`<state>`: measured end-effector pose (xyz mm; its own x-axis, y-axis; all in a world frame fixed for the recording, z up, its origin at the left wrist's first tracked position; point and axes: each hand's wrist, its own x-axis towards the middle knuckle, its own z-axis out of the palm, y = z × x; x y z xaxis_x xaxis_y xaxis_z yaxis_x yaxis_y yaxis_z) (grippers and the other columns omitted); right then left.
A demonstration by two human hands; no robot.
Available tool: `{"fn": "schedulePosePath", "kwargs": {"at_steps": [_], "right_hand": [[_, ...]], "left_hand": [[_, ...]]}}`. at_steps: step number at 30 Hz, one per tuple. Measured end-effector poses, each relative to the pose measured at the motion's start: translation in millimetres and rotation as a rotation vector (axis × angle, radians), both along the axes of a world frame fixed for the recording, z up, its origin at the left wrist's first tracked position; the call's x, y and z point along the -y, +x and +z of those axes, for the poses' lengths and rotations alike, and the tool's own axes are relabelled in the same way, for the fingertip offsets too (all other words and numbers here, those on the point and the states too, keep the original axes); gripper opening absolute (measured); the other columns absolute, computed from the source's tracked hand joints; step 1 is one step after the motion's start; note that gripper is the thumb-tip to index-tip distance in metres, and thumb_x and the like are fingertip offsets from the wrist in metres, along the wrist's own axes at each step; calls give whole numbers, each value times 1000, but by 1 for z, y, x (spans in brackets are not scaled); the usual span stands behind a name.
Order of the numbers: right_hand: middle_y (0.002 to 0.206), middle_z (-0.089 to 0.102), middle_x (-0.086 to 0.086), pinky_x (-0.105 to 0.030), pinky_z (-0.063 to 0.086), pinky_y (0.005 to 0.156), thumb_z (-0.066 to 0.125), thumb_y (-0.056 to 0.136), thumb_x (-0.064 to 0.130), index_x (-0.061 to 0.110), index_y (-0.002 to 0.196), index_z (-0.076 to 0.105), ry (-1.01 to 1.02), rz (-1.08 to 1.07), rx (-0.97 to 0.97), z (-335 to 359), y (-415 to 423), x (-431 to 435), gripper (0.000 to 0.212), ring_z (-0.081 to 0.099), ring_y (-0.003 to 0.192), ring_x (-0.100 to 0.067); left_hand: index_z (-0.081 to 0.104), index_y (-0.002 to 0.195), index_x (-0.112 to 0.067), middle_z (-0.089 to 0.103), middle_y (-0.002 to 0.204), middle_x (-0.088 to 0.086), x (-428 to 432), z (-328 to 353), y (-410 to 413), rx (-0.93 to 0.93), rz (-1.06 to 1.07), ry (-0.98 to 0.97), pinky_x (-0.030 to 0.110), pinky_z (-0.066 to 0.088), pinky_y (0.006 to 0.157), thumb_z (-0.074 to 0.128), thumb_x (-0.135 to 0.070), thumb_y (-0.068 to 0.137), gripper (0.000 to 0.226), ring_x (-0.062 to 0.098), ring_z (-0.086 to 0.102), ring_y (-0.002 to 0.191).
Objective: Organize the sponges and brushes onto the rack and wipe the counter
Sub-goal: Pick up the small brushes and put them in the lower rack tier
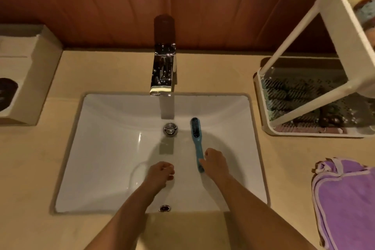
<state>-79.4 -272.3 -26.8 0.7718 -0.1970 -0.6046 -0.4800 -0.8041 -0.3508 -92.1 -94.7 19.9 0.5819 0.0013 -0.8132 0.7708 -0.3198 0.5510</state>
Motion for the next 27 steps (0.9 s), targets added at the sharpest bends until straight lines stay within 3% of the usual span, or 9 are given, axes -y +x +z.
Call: {"fn": "schedulePosePath", "kwargs": {"at_steps": [4,6,8,11,14,18,23,27], "right_hand": [[99,62,-11,-30,42,64,59,88,16,11,83,41,-38,3,-12,-14,12,-18,19,63,90,-28],[103,62,-12,-27,40,64,56,89,14,12,85,40,-67,0,-9,-22,14,-23,17,62,89,-25],[98,61,-10,-27,40,64,55,90,13,12,85,39,-80,-10,-14,-26,14,-25,16,56,79,-21],[75,48,-1,-28,41,63,57,87,12,13,74,37,-58,-79,-51,-28,14,-26,24,50,75,-20],[76,47,-1,-29,40,60,59,83,8,13,73,39,-3,-164,-81,-23,12,-29,23,51,75,-21],[67,49,-1,-26,42,55,63,78,4,15,67,39,289,-336,-106,-13,4,-34,29,51,62,-18],[67,54,-10,-22,36,49,60,89,8,8,78,50,802,-671,-136,23,-17,-36,14,40,52,-13],[66,53,-5,-20,36,51,56,91,9,5,89,53,928,-672,-129,52,-36,-30,6,40,52,-10]], "left_hand": [[60,97,-11,64,92,5,-7,-10,5,-21,-4,-3,24,42,65,49,-16,95,12,11,60,75],[59,93,-12,64,92,5,-12,-14,6,-19,-8,8,23,42,63,50,-16,94,10,11,60,73],[59,96,-11,64,94,6,-17,-15,7,-19,-5,6,22,42,61,50,-16,94,11,10,60,73],[59,98,-9,64,96,8,-26,-17,8,-30,-6,20,21,40,58,49,-16,95,13,9,60,72],[60,100,-8,64,96,7,-29,-15,7,-32,-12,8,19,40,57,49,-15,94,14,10,61,73],[62,101,-10,66,98,9,-26,-9,7,-13,-32,7,20,41,59,51,-16,93,15,12,62,75],[61,99,-13,68,96,6,-15,6,5,35,-126,-21,19,43,61,53,-22,93,14,10,63,74],[62,95,-19,71,91,1,-5,28,-2,48,-207,-115,24,48,70,55,-31,92,14,10,65,73]]}}
